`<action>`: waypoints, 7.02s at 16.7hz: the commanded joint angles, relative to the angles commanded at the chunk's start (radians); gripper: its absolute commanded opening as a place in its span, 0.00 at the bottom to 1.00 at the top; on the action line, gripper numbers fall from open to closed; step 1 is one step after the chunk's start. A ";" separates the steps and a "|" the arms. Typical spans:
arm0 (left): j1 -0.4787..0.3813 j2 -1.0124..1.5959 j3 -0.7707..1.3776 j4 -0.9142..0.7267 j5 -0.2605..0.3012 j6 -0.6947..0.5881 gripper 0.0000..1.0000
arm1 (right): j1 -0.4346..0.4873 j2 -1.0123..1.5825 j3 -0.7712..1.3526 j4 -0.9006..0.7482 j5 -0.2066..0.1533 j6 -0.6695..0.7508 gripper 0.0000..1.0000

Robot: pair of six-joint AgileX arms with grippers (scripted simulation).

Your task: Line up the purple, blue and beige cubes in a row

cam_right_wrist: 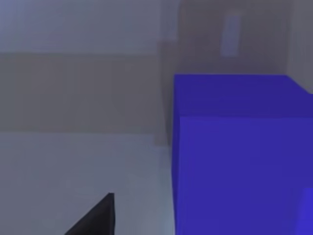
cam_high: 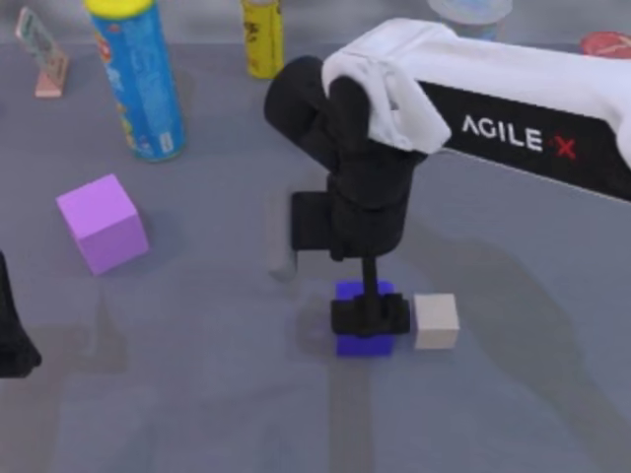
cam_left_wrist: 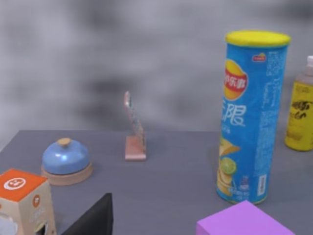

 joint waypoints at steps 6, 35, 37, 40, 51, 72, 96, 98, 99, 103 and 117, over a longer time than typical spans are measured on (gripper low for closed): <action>0.000 0.000 0.000 0.000 0.000 0.000 1.00 | -0.004 -0.012 0.030 -0.040 0.000 0.002 1.00; -0.107 2.150 1.796 -1.197 0.001 0.876 1.00 | -0.717 -2.155 -1.778 1.153 0.001 0.813 1.00; -0.108 2.186 1.834 -1.217 0.003 0.893 1.00 | -0.727 -2.195 -1.812 1.178 0.006 0.831 1.00; -0.108 2.190 1.839 -1.220 0.003 0.894 1.00 | -0.728 -2.199 -1.816 1.181 0.007 0.833 1.00; -0.107 2.275 1.651 -0.941 0.004 0.896 1.00 | -0.728 -2.199 -1.816 1.181 0.007 0.833 1.00; -0.107 2.287 1.631 -0.915 0.004 0.897 0.00 | -0.728 -2.199 -1.816 1.181 0.007 0.833 1.00; -0.191 2.142 1.718 -1.141 0.005 0.929 0.00 | -0.728 -2.199 -1.816 1.181 0.007 0.833 1.00; -0.270 2.096 1.665 -1.133 0.006 0.953 0.00 | -0.728 -2.199 -1.816 1.181 0.007 0.833 1.00; -0.312 2.071 1.635 -1.129 0.006 0.966 0.00 | -0.728 -2.199 -1.816 1.181 0.007 0.833 1.00; -0.474 1.979 1.524 -1.113 0.005 1.016 0.00 | -0.728 -2.199 -1.816 1.181 0.007 0.833 1.00; -0.546 2.016 1.364 -0.905 0.006 1.031 0.00 | -0.728 -2.199 -1.816 1.181 0.007 0.833 1.00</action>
